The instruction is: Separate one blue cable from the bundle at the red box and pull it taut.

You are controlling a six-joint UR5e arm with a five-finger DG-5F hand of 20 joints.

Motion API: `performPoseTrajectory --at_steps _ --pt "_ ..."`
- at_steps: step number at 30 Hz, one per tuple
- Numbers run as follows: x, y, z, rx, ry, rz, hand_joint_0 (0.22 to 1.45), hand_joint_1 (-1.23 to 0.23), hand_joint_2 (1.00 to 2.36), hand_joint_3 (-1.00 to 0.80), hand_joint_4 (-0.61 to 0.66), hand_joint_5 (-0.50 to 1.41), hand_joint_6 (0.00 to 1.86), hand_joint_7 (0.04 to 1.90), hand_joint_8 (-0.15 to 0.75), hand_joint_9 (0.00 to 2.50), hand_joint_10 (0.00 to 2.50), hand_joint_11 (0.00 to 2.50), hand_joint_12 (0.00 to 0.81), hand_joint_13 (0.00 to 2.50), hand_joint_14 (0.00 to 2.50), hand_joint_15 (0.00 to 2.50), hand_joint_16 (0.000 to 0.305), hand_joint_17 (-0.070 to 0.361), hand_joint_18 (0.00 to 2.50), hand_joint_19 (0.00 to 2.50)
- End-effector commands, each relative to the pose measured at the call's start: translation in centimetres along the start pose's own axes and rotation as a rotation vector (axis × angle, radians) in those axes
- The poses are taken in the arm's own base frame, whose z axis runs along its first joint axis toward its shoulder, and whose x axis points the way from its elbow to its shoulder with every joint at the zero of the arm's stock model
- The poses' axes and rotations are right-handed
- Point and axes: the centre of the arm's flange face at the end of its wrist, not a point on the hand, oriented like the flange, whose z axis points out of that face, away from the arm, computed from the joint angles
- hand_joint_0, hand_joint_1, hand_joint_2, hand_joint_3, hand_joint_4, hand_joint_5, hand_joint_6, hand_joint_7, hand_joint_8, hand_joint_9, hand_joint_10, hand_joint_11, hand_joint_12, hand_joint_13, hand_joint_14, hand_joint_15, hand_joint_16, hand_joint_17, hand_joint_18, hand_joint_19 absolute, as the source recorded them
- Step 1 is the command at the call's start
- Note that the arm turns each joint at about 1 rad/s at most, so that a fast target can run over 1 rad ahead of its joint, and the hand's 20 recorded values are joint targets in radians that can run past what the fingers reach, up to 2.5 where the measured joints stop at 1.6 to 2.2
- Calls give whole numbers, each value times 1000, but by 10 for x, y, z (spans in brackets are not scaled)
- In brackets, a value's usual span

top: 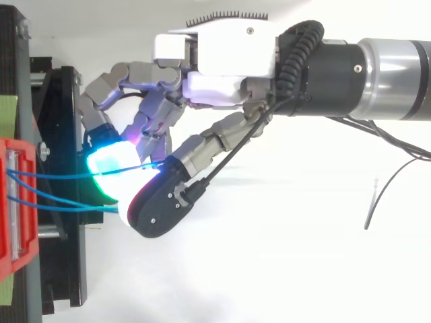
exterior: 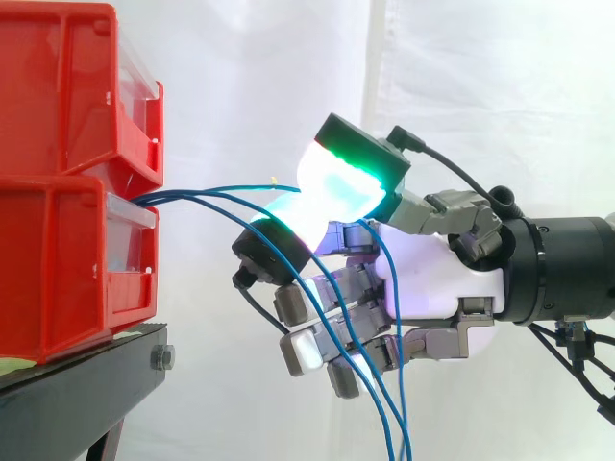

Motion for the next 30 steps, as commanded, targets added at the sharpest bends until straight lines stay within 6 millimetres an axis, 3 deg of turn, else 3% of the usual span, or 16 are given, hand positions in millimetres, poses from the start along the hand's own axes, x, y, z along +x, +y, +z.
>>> performPoseTrajectory --at_steps 1,10,24,30 --pt "0 0 0 1 -1 -2 500 -611 1000 -500 27 -81 895 1274 275 971 20 850 415 970 22 617 50 113 1011 755" --pt "0 0 0 1 -1 -2 529 -513 1000 -500 40 -90 884 1231 263 943 21 851 405 938 22 617 48 109 981 771" --pt "1 0 0 -4 -1 -1 426 -575 1000 -500 80 -112 840 1133 317 924 18 943 460 941 18 608 59 132 1033 743" --pt "1 1 1 -6 1 2 513 -623 1000 -500 60 -120 826 1141 284 881 22 956 423 891 21 616 51 116 946 783"
